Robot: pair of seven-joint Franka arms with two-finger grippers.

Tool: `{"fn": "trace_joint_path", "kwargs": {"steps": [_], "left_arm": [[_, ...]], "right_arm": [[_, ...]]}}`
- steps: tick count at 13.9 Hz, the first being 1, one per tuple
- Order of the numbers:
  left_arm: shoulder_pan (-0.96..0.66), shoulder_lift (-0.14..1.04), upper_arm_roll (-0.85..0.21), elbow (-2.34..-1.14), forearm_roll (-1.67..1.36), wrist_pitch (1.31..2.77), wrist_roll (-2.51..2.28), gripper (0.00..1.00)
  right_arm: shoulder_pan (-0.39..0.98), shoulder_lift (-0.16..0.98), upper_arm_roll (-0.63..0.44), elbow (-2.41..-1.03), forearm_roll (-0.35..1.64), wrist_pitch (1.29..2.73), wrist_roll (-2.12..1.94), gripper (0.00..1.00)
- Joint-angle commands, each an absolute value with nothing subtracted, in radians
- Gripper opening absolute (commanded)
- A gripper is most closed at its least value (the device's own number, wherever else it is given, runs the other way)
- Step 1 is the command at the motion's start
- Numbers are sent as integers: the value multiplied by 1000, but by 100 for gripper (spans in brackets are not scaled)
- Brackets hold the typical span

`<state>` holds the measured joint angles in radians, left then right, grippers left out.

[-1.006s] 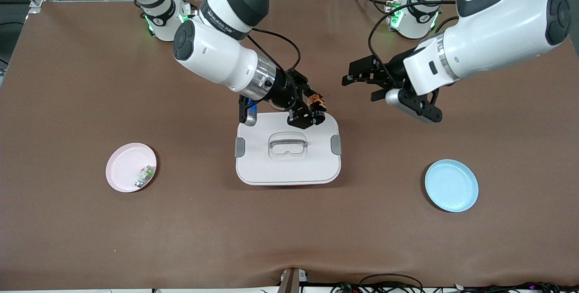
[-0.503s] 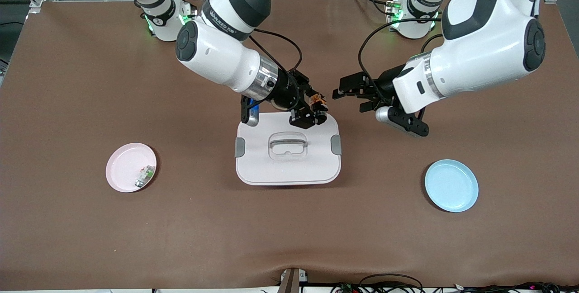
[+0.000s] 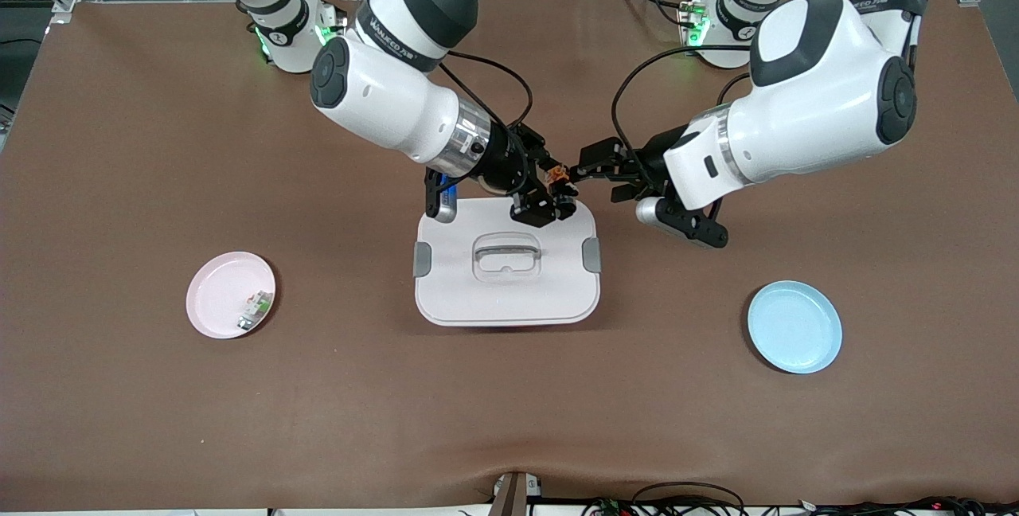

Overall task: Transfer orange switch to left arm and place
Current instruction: 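Hold the switch above the box while the left gripper reaches it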

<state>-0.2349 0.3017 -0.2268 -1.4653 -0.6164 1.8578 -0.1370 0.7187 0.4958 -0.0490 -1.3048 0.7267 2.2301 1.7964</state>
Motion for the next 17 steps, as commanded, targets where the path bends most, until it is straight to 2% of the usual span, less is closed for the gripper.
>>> {"fn": "trace_joint_path", "kwargs": {"steps": [1, 8, 17], "left_arm": [[-250, 302, -224, -1456, -635, 1870, -135, 85], [-253, 307, -224, -1454, -655, 1910, -137, 78], [-276, 316, -224, -1477, -657, 1921, -138, 59]], "right_arm": [[727, 509, -54, -1278, 759, 2238, 1809, 28], [730, 512, -54, -1278, 796, 2253, 1804, 28], [741, 529, -52, -1261, 816, 2267, 1802, 28]]}}
